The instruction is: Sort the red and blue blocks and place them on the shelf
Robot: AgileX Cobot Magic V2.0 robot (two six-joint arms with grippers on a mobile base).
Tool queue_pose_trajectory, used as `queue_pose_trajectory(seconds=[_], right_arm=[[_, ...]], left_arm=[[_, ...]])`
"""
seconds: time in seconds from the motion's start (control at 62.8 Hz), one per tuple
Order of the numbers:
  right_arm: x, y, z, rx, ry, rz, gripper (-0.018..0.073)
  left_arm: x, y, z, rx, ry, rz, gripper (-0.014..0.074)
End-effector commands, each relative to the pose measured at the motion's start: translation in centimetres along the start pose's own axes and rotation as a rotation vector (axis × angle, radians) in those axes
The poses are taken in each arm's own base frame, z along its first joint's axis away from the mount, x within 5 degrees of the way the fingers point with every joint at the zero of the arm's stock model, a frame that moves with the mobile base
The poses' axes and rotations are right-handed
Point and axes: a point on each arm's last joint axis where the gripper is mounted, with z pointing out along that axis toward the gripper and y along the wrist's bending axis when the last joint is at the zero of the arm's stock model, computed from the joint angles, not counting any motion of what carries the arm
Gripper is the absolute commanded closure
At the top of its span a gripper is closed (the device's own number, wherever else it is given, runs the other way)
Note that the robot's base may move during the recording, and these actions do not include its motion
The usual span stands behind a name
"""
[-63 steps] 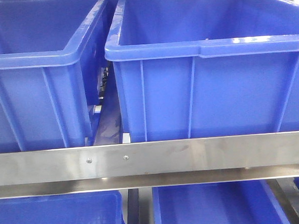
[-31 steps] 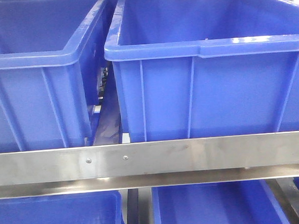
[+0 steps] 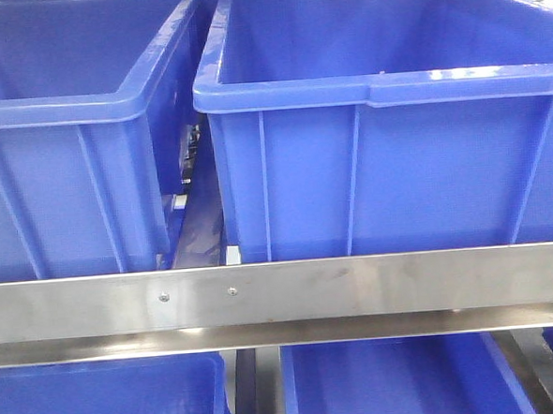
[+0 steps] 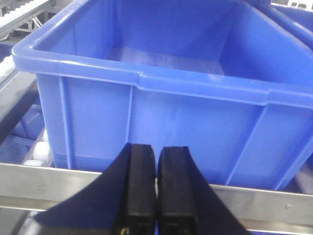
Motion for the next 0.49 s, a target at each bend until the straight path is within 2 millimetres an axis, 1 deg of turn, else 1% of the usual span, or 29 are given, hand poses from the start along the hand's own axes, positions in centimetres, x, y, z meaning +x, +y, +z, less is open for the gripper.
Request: queue_pose_trajectory(seconds=[0.0, 0.478], right_arm=[[-0.79, 0.04, -0.16, -0.003, -0.100, -0.016, 0.0510], [-0.79, 0.04, -0.16, -0.003, -0.100, -0.016, 0.0510]], left_arm=[[0.05, -0.20, -0.02, 0.042, -0.084, -0.029, 0.0472], [0.01, -0.22, -0.02, 0.044, -0.088, -0.031, 0.0472]])
